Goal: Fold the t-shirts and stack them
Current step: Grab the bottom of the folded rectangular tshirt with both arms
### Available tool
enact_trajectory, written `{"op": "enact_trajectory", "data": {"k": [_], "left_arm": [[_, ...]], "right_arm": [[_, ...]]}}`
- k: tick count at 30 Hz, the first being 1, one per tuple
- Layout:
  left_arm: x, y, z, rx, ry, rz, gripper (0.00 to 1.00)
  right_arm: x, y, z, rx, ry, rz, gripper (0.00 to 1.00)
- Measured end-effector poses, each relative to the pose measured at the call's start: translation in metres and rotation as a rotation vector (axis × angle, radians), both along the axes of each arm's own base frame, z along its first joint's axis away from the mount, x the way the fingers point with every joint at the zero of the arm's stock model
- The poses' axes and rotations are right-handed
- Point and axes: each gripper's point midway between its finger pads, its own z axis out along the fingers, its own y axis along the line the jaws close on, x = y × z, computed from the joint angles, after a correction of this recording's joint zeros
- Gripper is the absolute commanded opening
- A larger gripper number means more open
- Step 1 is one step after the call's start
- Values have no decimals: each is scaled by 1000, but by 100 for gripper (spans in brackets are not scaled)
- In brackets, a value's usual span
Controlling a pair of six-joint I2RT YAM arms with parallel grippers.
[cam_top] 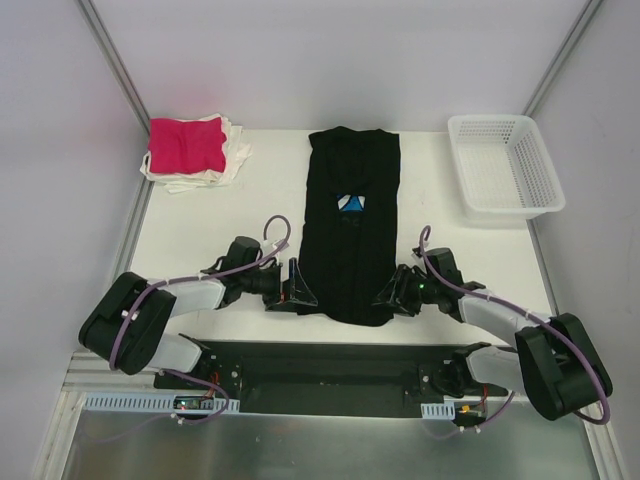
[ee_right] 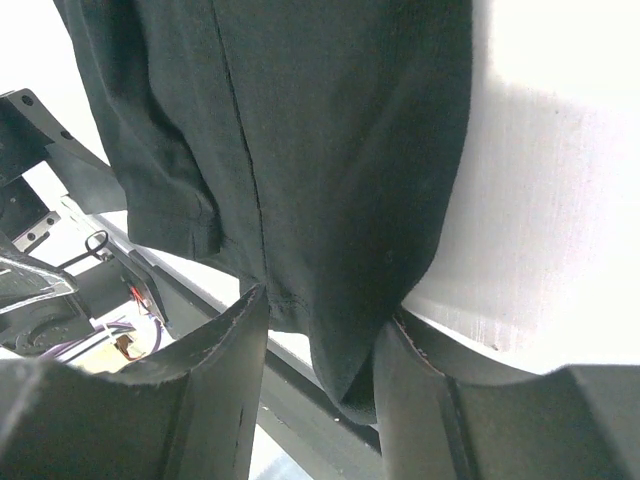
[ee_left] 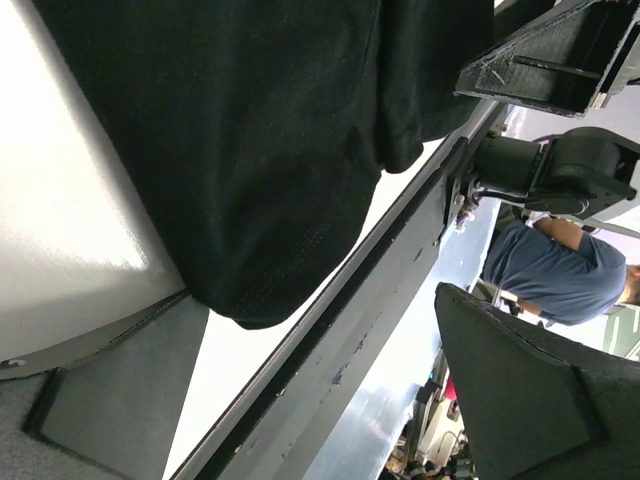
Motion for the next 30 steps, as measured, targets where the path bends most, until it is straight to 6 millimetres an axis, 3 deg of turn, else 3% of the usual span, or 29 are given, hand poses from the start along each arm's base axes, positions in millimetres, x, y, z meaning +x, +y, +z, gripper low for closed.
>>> {"op": "enact_trajectory", "data": {"k": [5, 10, 15, 20, 25, 30], "left_arm": [[1, -4, -1, -18, 15, -16, 96], [2, -6, -2, -29, 26, -27, 84], [1, -7, -4, -27, 34, -28, 75], [1, -6, -6, -24, 40, -28, 61], [-2, -4, -9, -11, 45, -32, 50], [-10, 2, -13, 24, 79, -37, 33]], "right_arm": [[-1, 3, 0, 1, -3, -9, 45], [-2, 3, 0, -4, -6, -24, 42], [-4, 1, -3, -16, -4, -40, 26], [-6, -3, -7, -34, 3, -58, 17], [-7, -4, -9, -41, 3, -67, 13], [-7, -5, -10, -45, 4, -73, 11]]}}
